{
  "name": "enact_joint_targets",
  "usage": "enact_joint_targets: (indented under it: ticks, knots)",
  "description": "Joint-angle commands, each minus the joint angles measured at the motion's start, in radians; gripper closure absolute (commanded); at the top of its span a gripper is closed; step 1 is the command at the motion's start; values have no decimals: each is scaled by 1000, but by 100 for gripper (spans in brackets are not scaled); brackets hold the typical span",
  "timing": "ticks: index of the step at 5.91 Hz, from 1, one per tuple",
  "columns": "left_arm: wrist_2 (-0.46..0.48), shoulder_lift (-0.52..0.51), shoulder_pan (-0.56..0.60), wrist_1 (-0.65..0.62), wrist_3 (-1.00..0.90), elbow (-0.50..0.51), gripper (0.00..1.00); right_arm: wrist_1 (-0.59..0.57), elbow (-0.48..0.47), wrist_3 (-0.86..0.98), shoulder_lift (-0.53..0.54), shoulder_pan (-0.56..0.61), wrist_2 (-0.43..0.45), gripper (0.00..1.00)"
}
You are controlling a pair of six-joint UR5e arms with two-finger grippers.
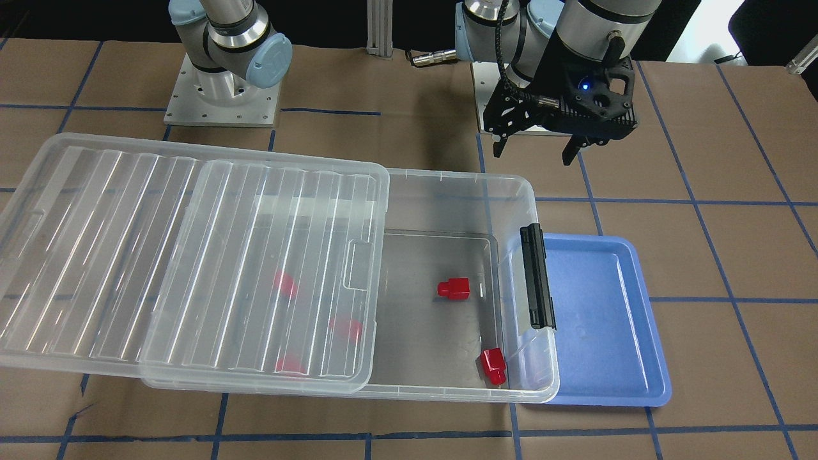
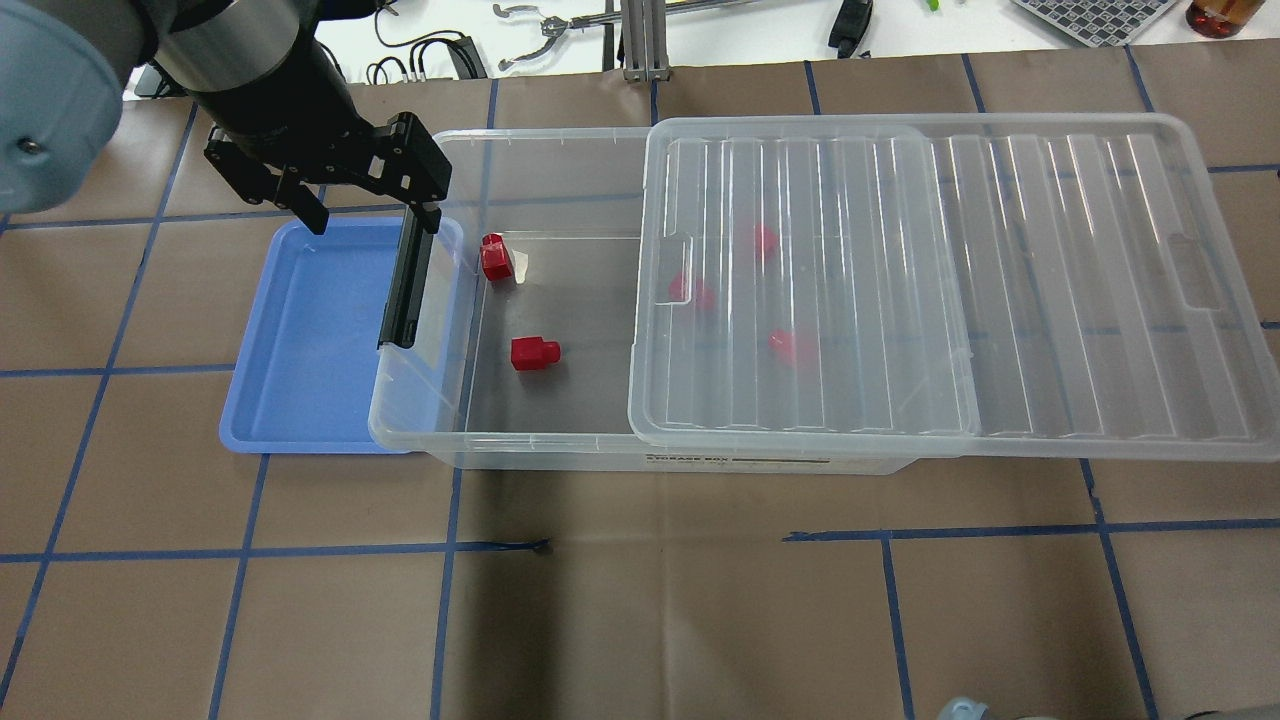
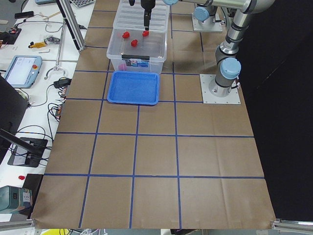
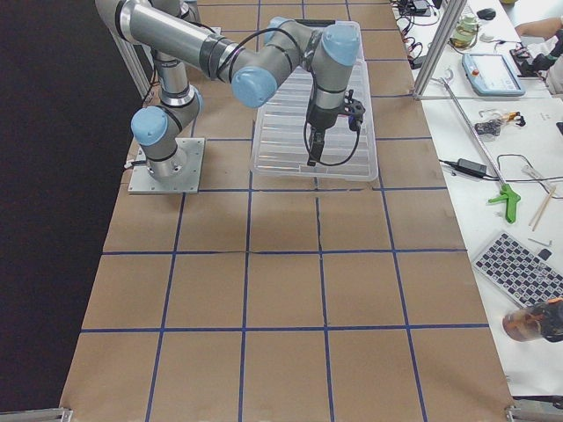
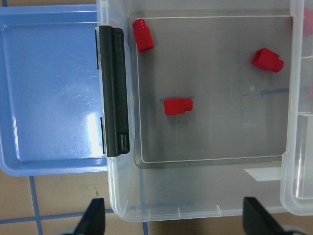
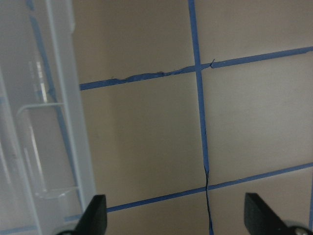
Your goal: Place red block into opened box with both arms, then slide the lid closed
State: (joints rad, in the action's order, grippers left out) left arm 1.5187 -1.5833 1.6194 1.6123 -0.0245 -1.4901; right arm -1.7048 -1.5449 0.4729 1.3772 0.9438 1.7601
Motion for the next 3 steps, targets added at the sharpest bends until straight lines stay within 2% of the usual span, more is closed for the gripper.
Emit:
enact_joint_targets:
  ticks: [1, 3]
  knots:
    - [0, 0, -1, 0, 1, -1, 2, -105, -82, 29, -15, -34, 15, 0]
    - [-3, -1, -1, 0, 3, -1, 2, -104, -112, 20, -14, -36, -2, 0]
